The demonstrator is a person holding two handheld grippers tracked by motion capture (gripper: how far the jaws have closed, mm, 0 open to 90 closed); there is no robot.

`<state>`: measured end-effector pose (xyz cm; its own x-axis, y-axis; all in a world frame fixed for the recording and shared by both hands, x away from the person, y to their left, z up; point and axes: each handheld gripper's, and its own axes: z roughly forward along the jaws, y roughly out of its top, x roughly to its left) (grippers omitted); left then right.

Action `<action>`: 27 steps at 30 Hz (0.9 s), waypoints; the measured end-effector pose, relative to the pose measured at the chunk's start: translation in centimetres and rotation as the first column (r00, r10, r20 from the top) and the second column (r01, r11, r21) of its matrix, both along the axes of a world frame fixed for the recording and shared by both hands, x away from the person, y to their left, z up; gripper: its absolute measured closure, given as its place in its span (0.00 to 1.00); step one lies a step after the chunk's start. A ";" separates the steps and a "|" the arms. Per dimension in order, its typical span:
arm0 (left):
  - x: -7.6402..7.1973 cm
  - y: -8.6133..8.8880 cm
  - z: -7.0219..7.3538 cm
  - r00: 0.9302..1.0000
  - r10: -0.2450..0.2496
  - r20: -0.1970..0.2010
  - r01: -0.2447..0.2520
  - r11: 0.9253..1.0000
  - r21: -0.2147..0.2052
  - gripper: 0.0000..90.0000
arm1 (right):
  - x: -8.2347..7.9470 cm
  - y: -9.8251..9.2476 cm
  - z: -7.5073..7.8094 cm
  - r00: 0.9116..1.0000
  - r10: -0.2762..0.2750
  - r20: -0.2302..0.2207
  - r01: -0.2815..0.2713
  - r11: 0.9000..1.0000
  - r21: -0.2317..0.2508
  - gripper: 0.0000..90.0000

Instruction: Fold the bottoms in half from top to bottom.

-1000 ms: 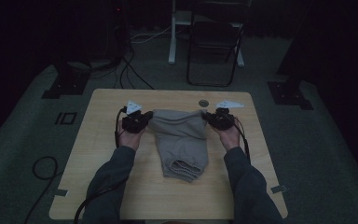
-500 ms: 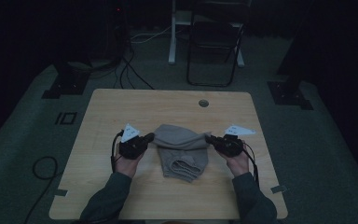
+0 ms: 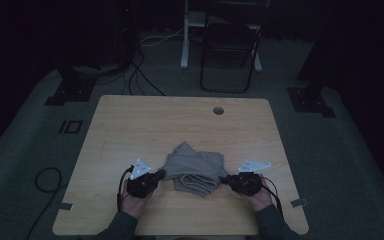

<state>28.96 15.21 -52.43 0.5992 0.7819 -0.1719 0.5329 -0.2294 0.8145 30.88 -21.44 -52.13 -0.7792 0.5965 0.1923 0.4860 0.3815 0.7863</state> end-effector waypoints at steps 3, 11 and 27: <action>0.1 -0.4 -0.9 0.999 -0.012 -0.034 0.013 1.000 0.017 0.97 | -0.2 0.8 -0.6 1.000 0.025 -0.018 -0.026 0.998 -0.049 0.81; 0.8 -2.4 -1.8 0.997 -0.047 -0.062 0.052 0.995 0.081 0.97 | 0.5 2.6 -1.6 1.000 0.003 -0.016 -0.006 0.988 -0.154 0.82; 7.7 -2.4 -1.6 0.995 0.077 -0.063 -0.069 0.989 0.131 0.97 | 7.9 4.4 -1.8 0.983 -0.180 -0.019 0.177 0.976 -0.123 0.86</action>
